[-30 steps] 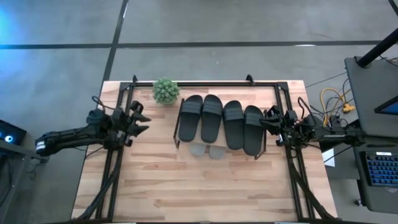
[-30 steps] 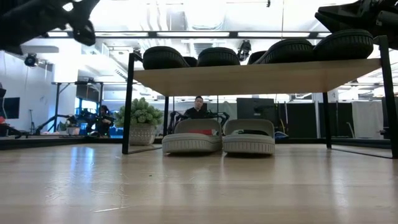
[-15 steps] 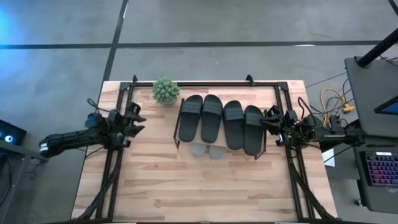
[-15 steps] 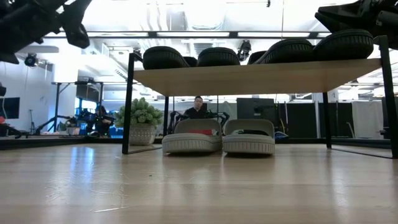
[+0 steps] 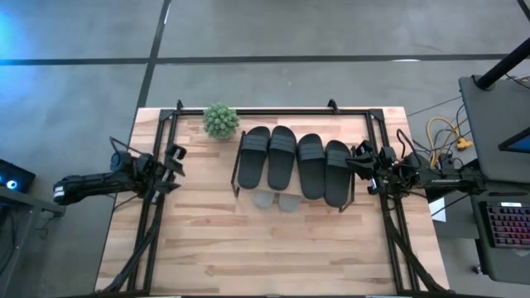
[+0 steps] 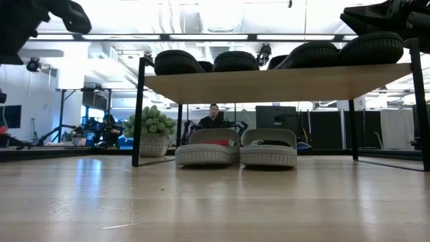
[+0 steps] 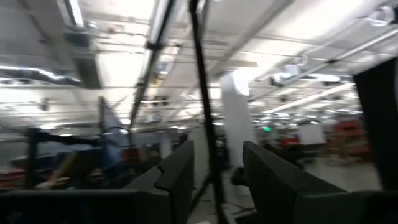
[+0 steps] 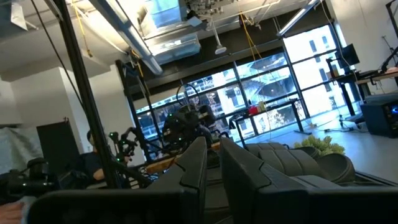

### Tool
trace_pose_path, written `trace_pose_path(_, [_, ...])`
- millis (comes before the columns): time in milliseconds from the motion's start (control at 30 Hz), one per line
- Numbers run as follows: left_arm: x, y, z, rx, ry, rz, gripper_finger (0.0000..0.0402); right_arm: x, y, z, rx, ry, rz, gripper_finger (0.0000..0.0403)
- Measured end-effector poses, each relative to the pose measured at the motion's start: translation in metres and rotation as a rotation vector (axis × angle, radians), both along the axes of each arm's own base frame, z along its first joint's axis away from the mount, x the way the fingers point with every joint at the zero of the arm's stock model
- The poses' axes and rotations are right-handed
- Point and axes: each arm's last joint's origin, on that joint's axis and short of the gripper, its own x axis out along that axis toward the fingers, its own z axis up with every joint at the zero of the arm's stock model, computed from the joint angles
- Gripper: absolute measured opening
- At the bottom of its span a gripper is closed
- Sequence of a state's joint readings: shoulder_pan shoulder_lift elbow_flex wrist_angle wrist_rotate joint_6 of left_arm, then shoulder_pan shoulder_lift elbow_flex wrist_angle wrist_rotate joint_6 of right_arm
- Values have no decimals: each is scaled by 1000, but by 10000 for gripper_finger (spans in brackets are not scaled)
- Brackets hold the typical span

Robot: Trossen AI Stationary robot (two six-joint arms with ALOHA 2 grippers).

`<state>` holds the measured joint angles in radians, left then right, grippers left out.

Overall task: Pick and place slides into the shelf
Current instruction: Return to Home Position

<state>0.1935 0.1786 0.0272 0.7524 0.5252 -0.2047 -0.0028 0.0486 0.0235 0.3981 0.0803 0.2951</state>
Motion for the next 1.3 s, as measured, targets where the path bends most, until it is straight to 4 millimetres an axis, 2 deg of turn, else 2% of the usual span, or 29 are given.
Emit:
trace_pose_path(133, [0,-6,1,42,-12,-102,123,0,0,0,0,0,0,38])
trace_pose_path(267, [1,-8,-1,40,6,-128,123,0,0,0,0,0,1,38])
trace_pose_path(367, [3,-7,-4,-14,52,-149,123,0,0,0,0,0,0,38])
trace_pose_path(500, [8,-2,-10,-176,116,-37,123,0,0,0,0,0,0,38])
trace_pose_path(700, [7,1,-10,-221,96,77,123,0,0,0,0,0,1,38])
trace_pose_path(900, [7,9,-18,-342,134,348,123,0,0,0,0,0,0,38])
trace_pose_path(1167, [6,9,-32,-318,273,391,123,0,0,0,0,0,0,38])
trace_pose_path(1300, [7,7,-37,-285,328,343,123,0,0,0,0,0,0,38])
